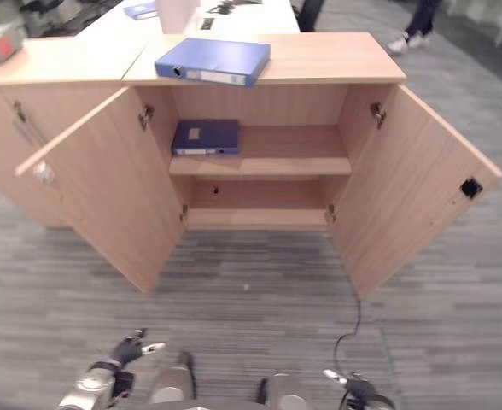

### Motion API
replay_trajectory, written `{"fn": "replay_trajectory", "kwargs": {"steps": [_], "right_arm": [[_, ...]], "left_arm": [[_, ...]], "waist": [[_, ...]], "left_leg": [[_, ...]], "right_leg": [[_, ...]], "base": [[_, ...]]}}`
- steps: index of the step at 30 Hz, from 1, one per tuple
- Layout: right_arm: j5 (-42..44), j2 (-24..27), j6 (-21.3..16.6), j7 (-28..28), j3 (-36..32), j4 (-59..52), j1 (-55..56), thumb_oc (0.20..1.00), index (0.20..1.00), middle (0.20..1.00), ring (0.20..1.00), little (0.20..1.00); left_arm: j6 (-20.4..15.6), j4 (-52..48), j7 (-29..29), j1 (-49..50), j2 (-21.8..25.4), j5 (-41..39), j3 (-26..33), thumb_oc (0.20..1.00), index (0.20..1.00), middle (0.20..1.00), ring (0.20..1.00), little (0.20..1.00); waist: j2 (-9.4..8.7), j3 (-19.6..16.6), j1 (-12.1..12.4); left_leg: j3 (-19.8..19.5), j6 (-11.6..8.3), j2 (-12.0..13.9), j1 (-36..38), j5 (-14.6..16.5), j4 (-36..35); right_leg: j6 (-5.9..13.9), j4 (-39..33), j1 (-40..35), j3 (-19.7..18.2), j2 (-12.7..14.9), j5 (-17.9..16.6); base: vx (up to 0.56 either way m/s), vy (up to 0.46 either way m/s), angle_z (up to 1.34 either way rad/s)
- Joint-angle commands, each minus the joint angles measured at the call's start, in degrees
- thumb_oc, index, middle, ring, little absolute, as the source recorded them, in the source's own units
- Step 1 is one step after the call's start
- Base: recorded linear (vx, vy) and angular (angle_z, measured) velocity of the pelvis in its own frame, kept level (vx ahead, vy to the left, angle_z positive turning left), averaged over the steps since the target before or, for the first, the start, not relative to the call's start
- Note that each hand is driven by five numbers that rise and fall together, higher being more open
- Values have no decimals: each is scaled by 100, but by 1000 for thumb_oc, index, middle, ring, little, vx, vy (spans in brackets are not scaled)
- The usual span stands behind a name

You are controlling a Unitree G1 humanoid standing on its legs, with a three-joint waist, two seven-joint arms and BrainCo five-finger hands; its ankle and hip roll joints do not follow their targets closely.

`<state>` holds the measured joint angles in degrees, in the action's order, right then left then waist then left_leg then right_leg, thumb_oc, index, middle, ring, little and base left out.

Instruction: Put the empty folder in the office cabinet

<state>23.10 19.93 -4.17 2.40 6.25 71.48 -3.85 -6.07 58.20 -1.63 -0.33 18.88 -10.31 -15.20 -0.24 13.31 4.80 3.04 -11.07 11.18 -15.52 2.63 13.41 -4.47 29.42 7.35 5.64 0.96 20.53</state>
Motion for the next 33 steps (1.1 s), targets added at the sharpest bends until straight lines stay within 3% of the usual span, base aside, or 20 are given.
{"fn": "replay_trajectory", "kwargs": {"steps": [1,4,9,10,11,12,13,14,15,16,17,18,20,21,24,26,28,29,30,33], "right_arm": [[26,183,-145,-33,73,-380,153,1000,1000,1000,1000,1000],[-8,108,-131,-46,175,-356,57,1000,1000,1000,1000,1000],[-147,-119,-136,20,327,-405,-28,1000,1000,1000,1000,1000],[-173,-231,-131,47,396,-434,-27,1000,1000,1000,1000,1000],[-173,-235,-131,46,397,-435,-26,1000,1000,1000,1000,1000],[-197,-272,-129,86,461,-486,-62,1000,1000,1000,1000,1000],[-197,-275,-129,86,462,-486,-62,1000,1000,1000,1000,1000],[-237,-298,-145,96,533,-515,-129,1000,1000,1000,1000,1000],[-237,-301,-146,95,533,-513,-131,1000,1000,1000,1000,1000],[-257,-316,-144,97,544,-517,-215,1000,1000,1000,1000,1000],[-257,-314,-144,97,543,-516,-217,1000,1000,1000,1000,1000],[-275,-308,-142,96,512,-509,-309,1000,1000,1000,1000,1000],[-275,-304,-142,96,511,-508,-311,1000,1000,1000,1000,1000],[-273,-302,-149,94,463,-502,-338,1000,1000,1000,1000,1000],[-280,-297,-139,91,392,-472,-284,1000,1000,1000,1000,1000],[-252,-289,-139,68,314,-450,-198,1000,1000,1000,1000,1000],[-250,-267,-134,31,232,-415,-118,1000,1000,1000,1000,1000],[-250,-266,-134,31,232,-416,-119,1000,1000,1000,1000,1000],[-212,-222,-127,-1,125,-351,-79,1000,1000,1000,1000,1000],[-117,-147,-96,-6,-150,-180,24,1000,1000,1000,1000,1000]], "left_arm": [[-164,-159,105,-240,-27,51,259,1000,1000,1000,1000,1000],[-148,65,108,-209,-44,64,328,1000,1000,1000,1000,1000],[-165,292,107,-88,-8,107,440,1000,1000,1000,1000,1000],[-172,319,123,-103,55,150,447,1000,1000,1000,1000,1000],[-173,320,123,-102,59,150,447,1000,1000,1000,1000,1000],[-177,273,123,-117,86,119,450,1000,1000,1000,1000,1000],[-177,273,122,-116,89,119,451,1000,1000,1000,1000,1000],[-177,220,126,-180,116,69,443,1000,1000,1000,1000,1000],[-176,220,126,-181,119,68,444,1000,1000,1000,1000,1000],[-175,183,142,-241,185,15,462,1000,1000,1000,1000,1000],[-175,183,141,-243,183,15,462,1000,1000,1000,1000,1000],[-169,149,160,-274,220,-25,451,1000,1000,1000,1000,1000],[-169,150,159,-276,217,-25,450,1000,1000,1000,1000,1000],[-162,100,161,-289,224,-48,427,1000,1000,1000,1000,1000],[-148,44,161,-313,174,5,376,1000,1000,1000,1000,1000],[-154,38,174,-334,178,-8,398,1000,1000,1000,1000,1000],[-157,26,181,-349,209,6,440,1000,1000,1000,1000,1000],[-156,26,181,-350,208,6,440,1000,1000,1000,1000,1000],[-166,59,180,-329,205,1,463,1000,1000,1000,1000,1000],[-227,87,193,-321,164,-9,504,1000,1000,1000,1000,1000]], "waist": [[190,167,104],[128,78,262],[-121,-260,506],[-356,-428,540],[-368,-436,544],[-515,-513,582],[-522,-521,586],[-673,-525,659],[-680,-531,666],[-769,-484,693],[-749,-495,710],[-690,-398,700],[-666,-410,718],[-459,-328,653],[-149,-211,436],[-61,-135,250],[41,-107,171],[56,-113,166],[113,-115,113],[50,-69,-208]], "left_leg": [[293,433,-331,-533,-1305,-892],[420,482,-366,-656,-1360,-1035],[125,554,-392,-578,-1653,-882],[253,628,-477,-604,-1559,-662],[262,631,-482,-611,-1550,-654],[328,716,-582,-631,-1377,-558],[335,719,-583,-638,-1371,-553],[400,803,-674,-715,-1135,-388],[409,806,-673,-727,-1121,-372],[462,917,-716,-656,-842,-292],[465,912,-686,-665,-854,-300],[516,1018,-663,-455,-620,-292],[519,1013,-630,-463,-634,-302],[509,1111,-544,-186,-498,-356],[469,1268,-607,308,-359,-523],[453,1274,-739,695,-262,-665],[505,1166,-646,1035,-147,-797],[496,1159,-629,1027,-162,-805],[506,1005,-545,1266,-64,-916],[275,699,-540,1735,222,-1036]], "right_leg": [[656,-1743,-1793,-301,-117,-406],[649,-1920,-2281,-623,-180,-173],[822,-2174,-2707,-1033,-9,-140],[1028,-2099,-2673,-1094,155,-527],[1032,-2105,-2669,-1097,166,-527],[1206,-2038,-2587,-1169,270,-1013],[1208,-2045,-2582,-1174,277,-1016],[1412,-1840,-2469,-1240,328,-1604],[1415,-1843,-2462,-1248,334,-1604],[1720,-1349,-2158,-1136,391,-2110],[1716,-1361,-2141,-1156,368,-2134],[1947,-695,-1774,-852,396,-2631],[1947,-712,-1758,-871,368,-2661],[1947,-1,-1441,-533,311,-2921],[1947,766,-885,-376,189,-2836],[1923,678,-594,-158,482,-2548],[1661,171,-367,414,1005,-1946],[1651,147,-370,429,986,-1966],[1481,-731,-170,811,1390,-1809],[1706,-2541,151,545,1825,-2459]], "base": [[250,11,1],[473,46,-1],[452,127,-72],[664,241,-49],[608,209,-71],[231,70,-67],[384,116,-82],[164,52,-34],[311,98,-26],[147,51,-8],[317,116,-20],[160,69,-25],[168,78,-24],[261,150,-9],[309,219,-2],[248,99,-2],[274,-3,4],[331,-128,5],[342,-198,-18],[416,-273,0]]}}
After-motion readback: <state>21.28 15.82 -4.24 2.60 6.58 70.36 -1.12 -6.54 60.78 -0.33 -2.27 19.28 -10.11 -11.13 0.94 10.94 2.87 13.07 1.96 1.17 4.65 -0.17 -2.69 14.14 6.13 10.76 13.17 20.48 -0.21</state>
